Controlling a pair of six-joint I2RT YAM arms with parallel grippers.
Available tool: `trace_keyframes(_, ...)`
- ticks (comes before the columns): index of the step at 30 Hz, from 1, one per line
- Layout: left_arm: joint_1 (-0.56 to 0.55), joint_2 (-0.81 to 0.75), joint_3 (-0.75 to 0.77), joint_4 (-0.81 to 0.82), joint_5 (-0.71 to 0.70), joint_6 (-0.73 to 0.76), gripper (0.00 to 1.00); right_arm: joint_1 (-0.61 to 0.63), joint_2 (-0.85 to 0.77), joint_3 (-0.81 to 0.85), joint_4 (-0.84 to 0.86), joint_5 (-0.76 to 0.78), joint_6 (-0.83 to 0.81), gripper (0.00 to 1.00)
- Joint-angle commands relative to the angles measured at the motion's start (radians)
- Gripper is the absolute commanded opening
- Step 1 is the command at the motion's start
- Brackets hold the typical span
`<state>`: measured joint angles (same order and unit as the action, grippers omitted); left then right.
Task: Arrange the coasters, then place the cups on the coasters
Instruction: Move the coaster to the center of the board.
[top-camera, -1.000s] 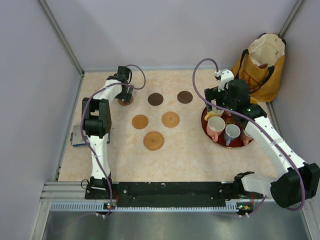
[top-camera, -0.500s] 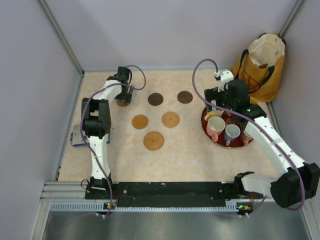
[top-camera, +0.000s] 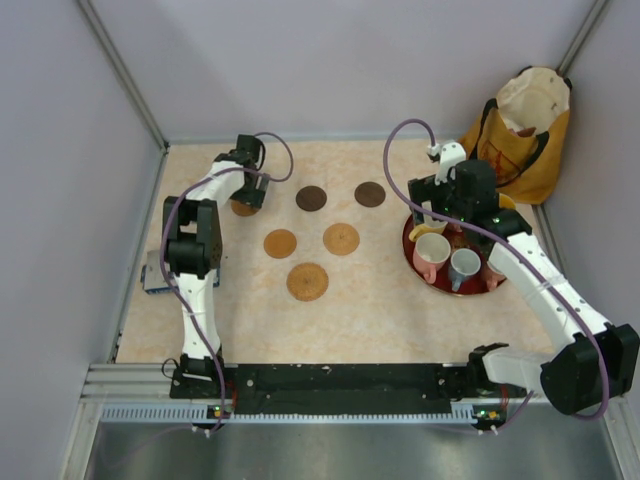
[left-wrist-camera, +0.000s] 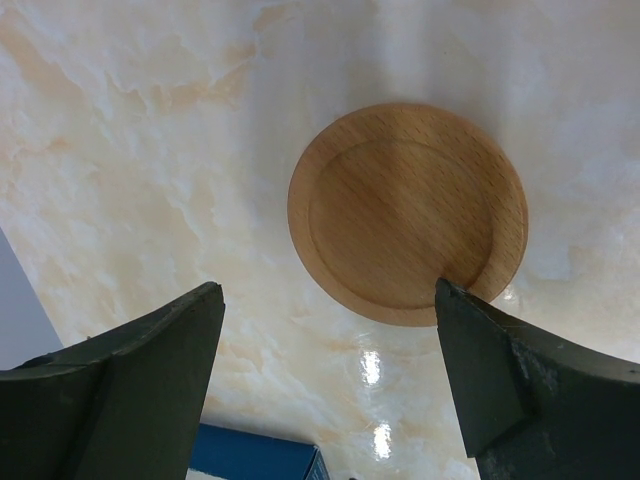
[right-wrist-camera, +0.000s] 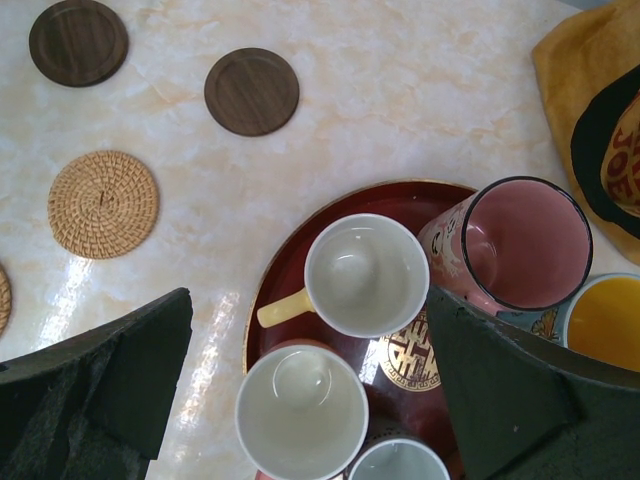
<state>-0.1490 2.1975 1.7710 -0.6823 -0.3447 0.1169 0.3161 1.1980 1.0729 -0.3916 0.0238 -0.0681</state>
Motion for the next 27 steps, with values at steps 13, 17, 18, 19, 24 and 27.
trace_keyframes(13, -0.027, -0.012, -0.004, -0.020, 0.015, -0.005, 0.91, -0.015, 0.002, 0.004, 0.023, -0.009, -0.006, 0.99)
trace_keyframes(17, -0.024, 0.021, 0.042, -0.028, -0.013, -0.005, 0.91, -0.014, 0.000, 0.004, 0.023, -0.009, -0.006, 0.99)
trace_keyframes(18, -0.024, 0.028, 0.054, -0.031, -0.020, -0.005, 0.91, -0.014, 0.000, 0.004, 0.025, -0.009, -0.006, 0.99)
trace_keyframes(19, -0.024, 0.034, 0.064, -0.028, -0.026, -0.005, 0.91, -0.014, 0.000, 0.004, 0.023, -0.010, -0.006, 0.99)
trace_keyframes(24, -0.024, 0.065, 0.123, -0.034, -0.030, 0.001, 0.92, -0.014, 0.003, 0.004, 0.025, -0.010, -0.006, 0.99)
trace_keyframes(27, -0.026, 0.082, 0.153, -0.046, -0.019, 0.001, 0.92, -0.014, 0.002, 0.004, 0.023, -0.009, -0.006, 0.99)
